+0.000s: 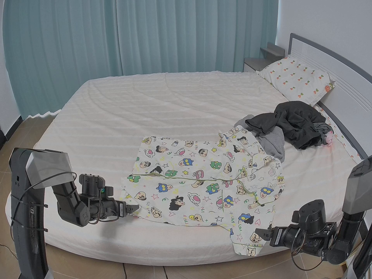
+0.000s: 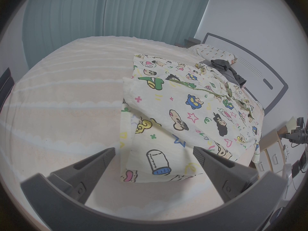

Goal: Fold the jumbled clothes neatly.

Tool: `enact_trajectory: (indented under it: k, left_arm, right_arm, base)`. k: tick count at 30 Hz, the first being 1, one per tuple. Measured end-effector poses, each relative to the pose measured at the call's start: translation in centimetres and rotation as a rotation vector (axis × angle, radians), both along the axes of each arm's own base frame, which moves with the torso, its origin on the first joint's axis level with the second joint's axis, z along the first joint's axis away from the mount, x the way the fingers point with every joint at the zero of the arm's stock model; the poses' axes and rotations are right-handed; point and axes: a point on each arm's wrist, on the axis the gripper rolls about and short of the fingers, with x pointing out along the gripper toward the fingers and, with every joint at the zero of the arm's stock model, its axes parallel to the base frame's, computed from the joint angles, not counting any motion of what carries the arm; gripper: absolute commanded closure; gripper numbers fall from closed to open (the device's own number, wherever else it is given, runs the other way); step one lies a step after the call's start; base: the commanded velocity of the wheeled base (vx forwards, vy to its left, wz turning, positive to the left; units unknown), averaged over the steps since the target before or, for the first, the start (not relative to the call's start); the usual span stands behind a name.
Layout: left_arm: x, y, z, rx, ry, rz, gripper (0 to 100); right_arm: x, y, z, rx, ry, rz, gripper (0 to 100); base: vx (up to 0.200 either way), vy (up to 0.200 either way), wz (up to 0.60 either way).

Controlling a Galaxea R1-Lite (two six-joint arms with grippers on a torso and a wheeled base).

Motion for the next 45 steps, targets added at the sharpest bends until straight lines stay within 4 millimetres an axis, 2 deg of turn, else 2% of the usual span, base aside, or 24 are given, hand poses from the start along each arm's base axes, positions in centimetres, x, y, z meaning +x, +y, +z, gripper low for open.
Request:
enact_trajectory:
  k: [15,22,29,34,35,45]
  left_arm:
    - [-1.6,0.3,-0.8,-0.016,0.068,-0.014,100]
    - [-3.1,0.9,-0.1,-0.007,0.091,-0.006,100]
    - [-4.8,1.7,0.7,0.023,0.105,-0.014,100]
    - [-5.1,2.1,1.0,0.026,0.104,-0.003,100]
    - [-5.1,2.3,1.1,0.026,0.105,0.001,0]
    - [-5.4,2.7,1.0,0.023,0.117,0.016,0]
  right_arm:
    - [0.3,-0.5,-0.7,-0.013,0.026,-0.026,0]
    - [0.5,-0.8,-1.1,-0.026,0.043,-0.029,0]
    - [1.6,-0.9,-1.8,-0.016,-0.009,-0.03,0]
    - [2.2,-0.9,-2.4,-0.009,-0.042,-0.032,0]
    - [2.2,-0.9,-2.6,-0.013,-0.034,-0.032,0]
    - [2.2,-1.0,-3.6,-0.028,0.005,-0.03,0]
  base:
    - [0.0,0.0,0.0]
    - [0.0,0.0,0.0]
    - [0.0,0.0,0.0]
    - [0.0,0.0,0.0]
    - [0.0,0.0,0.0]
    - [0.0,0.0,0.0]
